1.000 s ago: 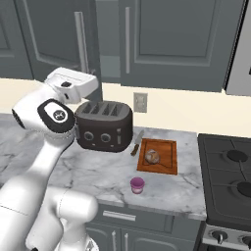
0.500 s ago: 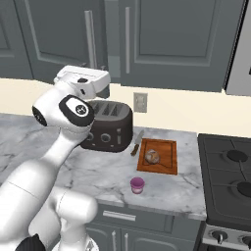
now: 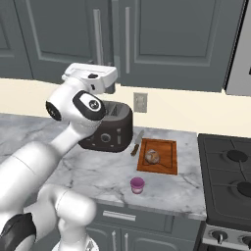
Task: Pick the bread, place it on the cutting board, pick the jam, place it on the counter, and close the cabinet.
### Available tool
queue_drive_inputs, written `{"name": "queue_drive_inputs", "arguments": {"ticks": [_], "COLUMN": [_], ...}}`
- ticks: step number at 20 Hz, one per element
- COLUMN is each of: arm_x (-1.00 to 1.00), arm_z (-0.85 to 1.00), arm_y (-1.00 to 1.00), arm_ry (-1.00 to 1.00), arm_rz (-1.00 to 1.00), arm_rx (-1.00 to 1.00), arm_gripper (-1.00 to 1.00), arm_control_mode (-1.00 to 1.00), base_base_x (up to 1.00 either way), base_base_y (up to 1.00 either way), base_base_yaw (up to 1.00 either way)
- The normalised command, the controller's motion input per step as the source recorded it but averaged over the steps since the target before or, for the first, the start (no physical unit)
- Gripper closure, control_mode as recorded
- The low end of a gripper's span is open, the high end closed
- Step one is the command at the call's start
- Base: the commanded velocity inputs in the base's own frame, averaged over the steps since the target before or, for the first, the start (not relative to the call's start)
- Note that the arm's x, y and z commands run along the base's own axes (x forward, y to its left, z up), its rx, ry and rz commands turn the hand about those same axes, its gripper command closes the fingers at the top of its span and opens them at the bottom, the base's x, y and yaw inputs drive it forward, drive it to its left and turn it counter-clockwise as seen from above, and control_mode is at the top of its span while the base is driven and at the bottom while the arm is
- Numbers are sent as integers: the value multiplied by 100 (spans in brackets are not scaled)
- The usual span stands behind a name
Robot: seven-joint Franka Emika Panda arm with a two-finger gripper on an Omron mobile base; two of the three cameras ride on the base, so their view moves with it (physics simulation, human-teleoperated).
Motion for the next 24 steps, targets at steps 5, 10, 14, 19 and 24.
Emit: {"name": "queue_drive_inputs", "arguments": {"ticks": [5,10,14,19,24], "arm_x": [52,50,48,48,42], "arm_z": [-12,-10,-12,-7,0], "arm_y": [0,0,0,0,0], "arm_ry": [0,0,0,0,0], "arm_rz": [0,0,0,0,0], "arm_rx": [0,0,0,0,0], "arm_gripper": [-100,-100,-100,-100,-100], "arm_control_mode": [-100,-100,-100,-100,-100], "base_base_x": [0,0,0,0,0], "base_base_y": [0,0,0,0,0], "base_base_yaw": [0,0,0,0,0]}}
